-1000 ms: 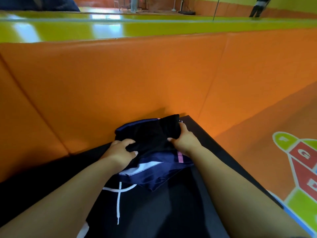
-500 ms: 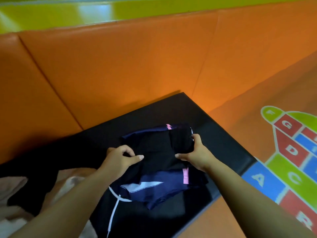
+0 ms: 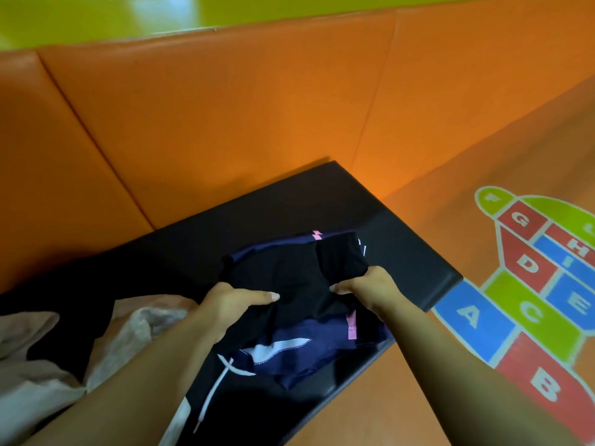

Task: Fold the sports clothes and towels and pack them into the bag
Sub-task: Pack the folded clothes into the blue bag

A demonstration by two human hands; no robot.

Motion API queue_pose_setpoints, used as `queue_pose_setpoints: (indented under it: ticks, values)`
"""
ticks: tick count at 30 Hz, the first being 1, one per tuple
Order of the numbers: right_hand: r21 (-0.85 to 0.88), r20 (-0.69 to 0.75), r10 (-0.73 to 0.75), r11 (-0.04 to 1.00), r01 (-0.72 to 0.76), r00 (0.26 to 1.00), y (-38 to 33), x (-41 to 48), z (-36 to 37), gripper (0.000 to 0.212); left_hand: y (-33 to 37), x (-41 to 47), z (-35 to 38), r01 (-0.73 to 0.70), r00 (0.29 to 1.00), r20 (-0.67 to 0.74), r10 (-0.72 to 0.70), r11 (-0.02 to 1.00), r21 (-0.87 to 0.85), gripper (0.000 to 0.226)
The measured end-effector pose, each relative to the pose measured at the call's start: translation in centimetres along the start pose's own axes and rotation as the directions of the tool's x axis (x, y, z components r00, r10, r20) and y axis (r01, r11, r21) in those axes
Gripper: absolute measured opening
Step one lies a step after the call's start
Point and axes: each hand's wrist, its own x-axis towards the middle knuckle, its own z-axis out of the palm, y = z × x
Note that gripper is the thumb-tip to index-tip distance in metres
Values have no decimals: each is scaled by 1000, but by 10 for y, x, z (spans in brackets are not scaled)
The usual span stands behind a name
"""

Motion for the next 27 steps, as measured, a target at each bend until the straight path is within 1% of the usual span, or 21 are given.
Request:
queue_pose_setpoints:
  ticks: [1,3,4,7,9,11,13,14,16,17,18,20,21,22,24,25,26,27]
  values:
    - [17,-14,-17,1000,17,1000,-1,0,2,27,0,-3,2,2,1000,16,-2,999,-35,75]
    - [35,-36,-44,998,46,998,-2,0,5,41,0,-8,2,-28,999,36,31,996,-82,41]
    - [25,-47,-60,998,62,997,-3,0,7,46,-1,-7,2,-43,998,41,47,995,-90,33]
    - [-18,-56,-105,994,104,993,-9,-5,11,50,1,-11,4,-105,993,44,111,987,-118,25]
    - [-81,-67,-144,987,138,987,-14,-10,13,51,1,-10,5,-134,989,41,140,982,-135,21]
    - [-160,-62,-181,973,169,982,-22,-18,16,53,2,-11,7,-150,987,47,157,982,-116,21]
    - [-237,-5,-201,952,194,980,-31,-29,21,60,4,-8,10,-160,987,10,161,984,-83,31]
    - [-273,40,-205,939,208,978,-36,-35,24,70,7,-9,11,-169,986,-22,168,984,-50,37]
    - [-355,145,-193,905,233,970,-44,-47,29,104,8,-13,14,-170,983,-71,171,985,20,37]
    - [-394,193,-180,886,244,964,-48,-52,33,118,8,-14,15,-181,980,-80,184,982,46,35]
    - [-423,225,-171,870,254,959,-51,-57,36,127,11,-22,14,-160,985,-65,163,986,41,37]
    - [-486,227,-160,836,254,961,-55,-64,43,137,21,-19,11,-88,996,-8,88,996,-31,48]
    - [-520,211,-157,818,247,965,-56,-67,46,140,21,-13,9,-60,998,21,60,998,-37,55]
    - [-551,196,-155,800,239,968,-56,-68,49,143,11,-4,1,-75,995,55,78,995,-62,59]
    - [-592,178,-152,772,229,972,-57,-70,55,149,0,20,-4,-89,986,128,104,989,-119,54]
    - [-606,170,-146,765,221,974,-58,-70,58,152,1,15,-6,-119,977,164,136,987,-112,49]
    - [-615,159,-141,760,210,977,-59,-70,61,154,7,4,-5,-129,979,141,146,984,-122,45]
    - [-624,144,-139,755,199,980,-59,-70,64,157,17,-8,-3,-120,980,145,133,988,-92,44]
